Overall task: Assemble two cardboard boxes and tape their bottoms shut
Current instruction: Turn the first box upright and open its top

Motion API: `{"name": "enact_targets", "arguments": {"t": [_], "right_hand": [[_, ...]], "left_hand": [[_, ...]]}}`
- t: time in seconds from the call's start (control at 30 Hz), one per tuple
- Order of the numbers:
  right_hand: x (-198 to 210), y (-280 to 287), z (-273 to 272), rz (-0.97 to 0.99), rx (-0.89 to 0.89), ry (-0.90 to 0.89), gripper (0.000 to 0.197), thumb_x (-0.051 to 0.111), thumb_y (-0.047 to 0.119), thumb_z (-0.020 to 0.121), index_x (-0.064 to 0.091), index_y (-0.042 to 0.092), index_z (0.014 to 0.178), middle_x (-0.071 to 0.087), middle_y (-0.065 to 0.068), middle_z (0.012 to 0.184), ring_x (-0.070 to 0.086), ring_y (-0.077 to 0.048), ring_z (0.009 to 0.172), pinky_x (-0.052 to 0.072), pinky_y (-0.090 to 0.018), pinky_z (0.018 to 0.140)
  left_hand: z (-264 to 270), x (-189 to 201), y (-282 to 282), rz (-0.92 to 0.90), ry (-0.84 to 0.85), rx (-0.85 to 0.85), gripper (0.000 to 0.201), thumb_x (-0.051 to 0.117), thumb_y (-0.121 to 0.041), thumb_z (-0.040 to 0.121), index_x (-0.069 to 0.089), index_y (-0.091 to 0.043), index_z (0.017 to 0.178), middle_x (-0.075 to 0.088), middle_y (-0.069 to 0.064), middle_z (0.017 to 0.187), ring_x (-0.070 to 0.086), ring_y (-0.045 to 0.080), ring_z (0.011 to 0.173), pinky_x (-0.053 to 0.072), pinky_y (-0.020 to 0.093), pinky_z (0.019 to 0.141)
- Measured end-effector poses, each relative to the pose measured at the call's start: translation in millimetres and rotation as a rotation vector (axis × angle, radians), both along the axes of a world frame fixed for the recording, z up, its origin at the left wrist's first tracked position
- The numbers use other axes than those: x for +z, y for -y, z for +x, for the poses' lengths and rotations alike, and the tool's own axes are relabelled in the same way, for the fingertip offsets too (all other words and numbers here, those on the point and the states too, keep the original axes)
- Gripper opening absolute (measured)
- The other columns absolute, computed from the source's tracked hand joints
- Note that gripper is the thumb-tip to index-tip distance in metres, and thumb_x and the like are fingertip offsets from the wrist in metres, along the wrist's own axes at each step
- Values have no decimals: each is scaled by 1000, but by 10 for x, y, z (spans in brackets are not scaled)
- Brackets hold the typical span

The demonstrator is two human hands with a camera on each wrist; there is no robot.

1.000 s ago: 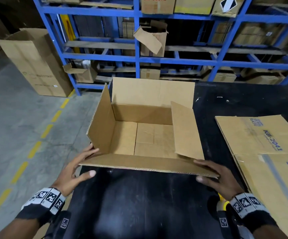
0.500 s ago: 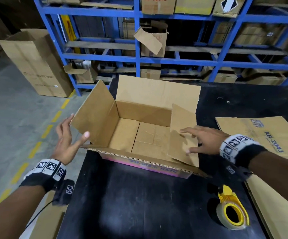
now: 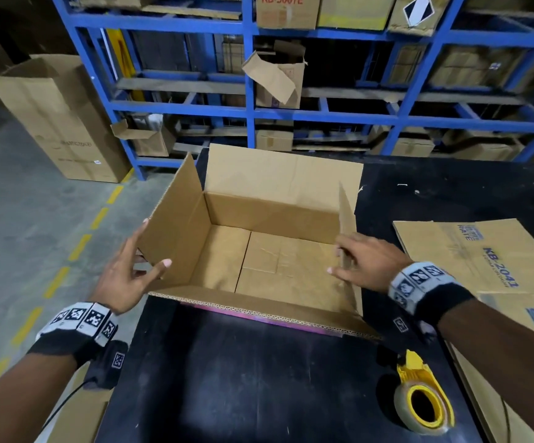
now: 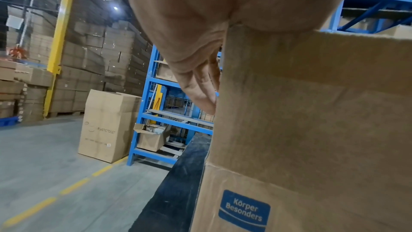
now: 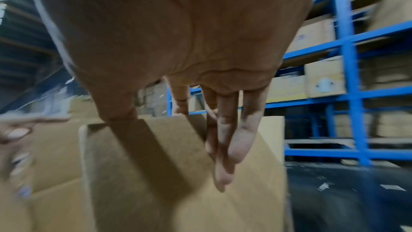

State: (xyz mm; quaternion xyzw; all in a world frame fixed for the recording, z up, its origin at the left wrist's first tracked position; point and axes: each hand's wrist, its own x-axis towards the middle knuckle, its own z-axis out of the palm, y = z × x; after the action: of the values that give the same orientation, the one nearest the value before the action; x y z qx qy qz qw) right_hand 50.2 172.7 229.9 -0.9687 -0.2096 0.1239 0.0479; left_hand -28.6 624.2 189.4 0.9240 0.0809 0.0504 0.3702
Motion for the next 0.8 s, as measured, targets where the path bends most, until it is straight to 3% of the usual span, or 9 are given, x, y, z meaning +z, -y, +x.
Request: {"name": "enact_targets", "arguments": {"t": [0.07,0.17,0.23,0.33,0.47,0.53,0.63,0.7,0.8], "right_hand": [[5,333,-120,207,-142,24,22,62,40,91,46,41,107,58,10,97,59,-11,80,52,-34,74],[-169,826,-354,642,-385,26,54,60,16,97,42,44,139,65,4,95,64,-13,83,52,-33,81],[-355,1026,-549,876,-467,50,57,53,23,103,31,40,153,67,-3,119,62,-17,115,46,-40,102],[-567,1045,-805,1075,-519,81,46,41,33,108,37,36,154,40,23,154,33,5,142,41,-49,112],[-466,787,-942,1096,-437,91,41,37,25,108,49,35,146,43,17,154,33,0,144,51,-28,102],[-354,669,-980,1060,-413,39,39,40,34,107,51,40,143,49,14,151,39,4,139,43,-16,105],[-235,580,-1053,970,-442,-82,71,51,79,83,34,55,148,58,5,137,55,-12,122,46,-33,101],[-242,537,-1098,837,-459,-110,110,62,89,60,12,57,153,39,22,149,41,-10,130,43,-36,102],[-362,424,-1115,788,-499,-75,125,76,80,57,-4,60,151,11,34,159,28,-7,144,38,-42,113]], "left_hand": [[-37,11,41,-13,7,12,85,68,-47,91,17,-51,159,38,-2,161,58,15,114,49,27,87],[-112,7,114,-72,16,54,81,67,-55,87,23,-56,155,52,-1,144,62,19,112,54,41,94],[-164,-22,149,-129,31,77,81,69,-67,84,28,-58,152,56,-4,130,64,23,112,53,44,97],[-214,-72,185,-150,22,112,80,60,-79,74,32,-63,147,57,0,122,63,25,111,51,51,103],[-219,-83,245,-187,13,35,64,62,-58,92,34,-49,149,50,-6,150,57,27,132,47,52,109],[-198,-64,287,-221,14,-18,53,58,-51,98,38,-45,146,51,-15,148,59,23,131,51,53,106],[-108,-37,337,-250,54,54,37,58,-31,102,43,-38,135,59,-20,126,68,5,106,60,49,89],[-57,-34,371,-237,98,136,31,56,-19,104,44,-29,131,59,-7,117,63,-9,92,58,40,80],[14,-148,316,-294,116,215,34,55,-22,105,44,-37,132,63,-1,112,67,20,99,57,49,81]]}}
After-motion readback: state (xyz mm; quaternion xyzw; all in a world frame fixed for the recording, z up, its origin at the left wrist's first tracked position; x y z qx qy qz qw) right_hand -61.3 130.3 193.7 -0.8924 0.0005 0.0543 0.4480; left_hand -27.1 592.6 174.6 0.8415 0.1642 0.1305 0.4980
